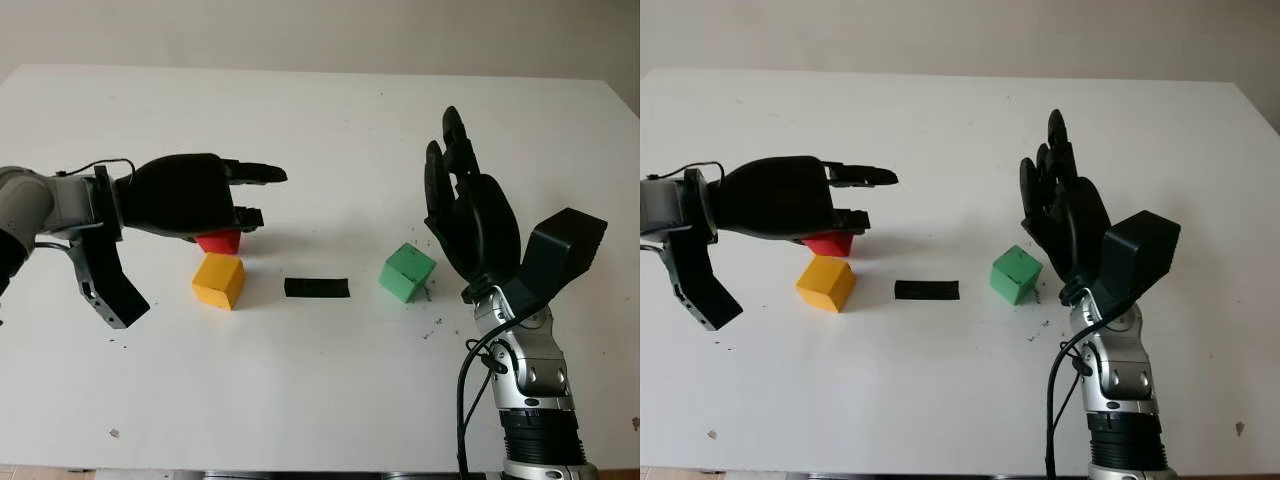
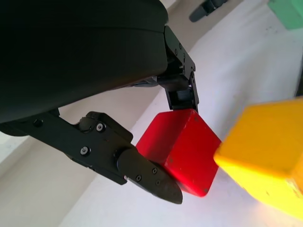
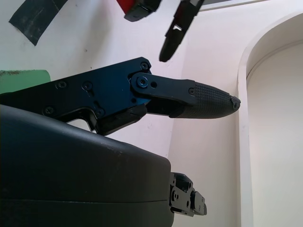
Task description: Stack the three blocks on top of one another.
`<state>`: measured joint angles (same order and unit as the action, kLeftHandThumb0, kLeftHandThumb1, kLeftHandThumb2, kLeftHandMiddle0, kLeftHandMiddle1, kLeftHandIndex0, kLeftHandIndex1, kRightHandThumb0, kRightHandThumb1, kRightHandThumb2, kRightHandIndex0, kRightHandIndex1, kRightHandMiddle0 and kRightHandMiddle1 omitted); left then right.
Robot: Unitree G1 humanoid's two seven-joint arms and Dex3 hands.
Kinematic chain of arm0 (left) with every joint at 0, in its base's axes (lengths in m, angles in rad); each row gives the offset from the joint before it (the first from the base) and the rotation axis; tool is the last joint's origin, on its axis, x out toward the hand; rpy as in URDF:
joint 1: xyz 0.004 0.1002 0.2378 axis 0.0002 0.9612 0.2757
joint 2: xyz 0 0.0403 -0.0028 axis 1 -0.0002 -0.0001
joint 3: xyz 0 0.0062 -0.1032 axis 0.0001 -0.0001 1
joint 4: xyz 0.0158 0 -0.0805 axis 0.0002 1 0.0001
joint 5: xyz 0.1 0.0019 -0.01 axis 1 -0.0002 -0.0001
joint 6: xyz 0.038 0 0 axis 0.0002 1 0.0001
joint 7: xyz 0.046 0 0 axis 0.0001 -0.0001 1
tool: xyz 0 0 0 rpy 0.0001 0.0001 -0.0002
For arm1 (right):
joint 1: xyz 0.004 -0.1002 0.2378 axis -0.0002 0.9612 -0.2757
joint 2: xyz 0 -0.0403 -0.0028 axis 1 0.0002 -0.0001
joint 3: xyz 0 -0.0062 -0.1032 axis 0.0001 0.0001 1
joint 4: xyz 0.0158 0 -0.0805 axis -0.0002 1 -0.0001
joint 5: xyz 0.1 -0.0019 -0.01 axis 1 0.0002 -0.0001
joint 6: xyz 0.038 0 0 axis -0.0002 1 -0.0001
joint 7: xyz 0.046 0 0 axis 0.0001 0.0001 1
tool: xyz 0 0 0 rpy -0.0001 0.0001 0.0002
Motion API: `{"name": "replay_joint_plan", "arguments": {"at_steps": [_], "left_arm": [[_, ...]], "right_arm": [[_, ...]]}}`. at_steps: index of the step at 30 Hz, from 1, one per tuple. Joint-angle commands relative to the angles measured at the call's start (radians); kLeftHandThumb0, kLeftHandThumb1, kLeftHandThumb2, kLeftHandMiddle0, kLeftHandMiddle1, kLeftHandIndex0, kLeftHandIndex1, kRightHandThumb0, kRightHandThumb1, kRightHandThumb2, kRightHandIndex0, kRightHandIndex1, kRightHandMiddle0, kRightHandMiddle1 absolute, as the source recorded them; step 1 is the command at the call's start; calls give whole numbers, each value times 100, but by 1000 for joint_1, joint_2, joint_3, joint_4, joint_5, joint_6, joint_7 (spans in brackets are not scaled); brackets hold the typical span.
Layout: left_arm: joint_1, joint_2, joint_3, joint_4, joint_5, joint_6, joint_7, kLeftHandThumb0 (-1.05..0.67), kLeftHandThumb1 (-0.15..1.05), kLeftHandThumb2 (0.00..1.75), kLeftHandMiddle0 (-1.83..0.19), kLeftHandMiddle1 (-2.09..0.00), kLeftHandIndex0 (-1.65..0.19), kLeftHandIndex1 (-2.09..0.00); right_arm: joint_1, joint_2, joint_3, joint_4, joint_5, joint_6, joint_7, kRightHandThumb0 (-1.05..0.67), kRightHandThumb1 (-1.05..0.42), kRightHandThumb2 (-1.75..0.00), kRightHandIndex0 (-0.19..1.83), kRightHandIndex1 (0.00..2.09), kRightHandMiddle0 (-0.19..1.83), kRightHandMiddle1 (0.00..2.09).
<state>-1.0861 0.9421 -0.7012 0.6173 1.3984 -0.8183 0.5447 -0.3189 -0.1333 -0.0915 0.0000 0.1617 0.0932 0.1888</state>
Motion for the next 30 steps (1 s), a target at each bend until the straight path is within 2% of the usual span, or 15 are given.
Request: {"name": "replay_joint_plan", "arguments": {"at_steps": [1, 5, 8, 11, 13, 17, 25, 28, 30], "left_arm": [[-30, 15, 51, -23, -64, 0, -71, -34, 82, 5, -29, -5, -63, -110], [-49, -10, 109, -28, -165, 12, -190, -29, 82, 5, -32, -6, -65, -102], [-66, -24, 137, -39, -204, 24, -258, -30, 83, 5, -35, -6, -71, -83], [-86, -62, 184, -33, -338, 25, -414, -33, 86, 6, -35, -5, -74, -74], [-86, -82, 207, -52, -410, 33, -513, -35, 87, 6, -34, -5, -75, -78], [-72, -130, 243, -103, -553, 51, -701, -32, 88, 5, -32, -6, -63, -107], [-46, -212, 259, -134, -695, 38, -872, -34, 87, 5, -34, -5, -63, -104], [-36, -236, 263, -113, -761, 34, -926, -33, 88, 6, -30, -4, -58, -112], [-24, -262, 270, -90, -850, 34, -989, -34, 89, 6, -27, -4, -54, -121]], "right_arm": [[0, 0, 1, -1, 0, -14, 2, -73, -105, -57, -19, 0, -19, 0], [3, 5, 2, -1, 0, -17, -2, -72, -105, -57, -19, 0, -19, 0], [4, 9, 1, -2, 1, -14, -7, -73, -105, -56, -19, 0, -19, 0], [6, 10, 4, -6, -1, -9, -8, -73, -105, -56, -19, 0, -19, 0], [6, 13, 3, -6, 2, -7, -11, -73, -105, -56, -19, 0, -19, 0], [6, 15, 5, -3, 0, -15, -14, -73, -105, -55, -19, 0, -19, 0], [9, 14, 2, -9, 4, -12, -13, -73, -105, -56, -19, 0, -19, 0], [9, 14, 1, -9, 6, -10, -15, -74, -105, -55, -19, 0, -19, 0], [11, 15, 1, -11, 7, -8, -15, -73, -105, -55, -19, 0, -19, 0]]}}
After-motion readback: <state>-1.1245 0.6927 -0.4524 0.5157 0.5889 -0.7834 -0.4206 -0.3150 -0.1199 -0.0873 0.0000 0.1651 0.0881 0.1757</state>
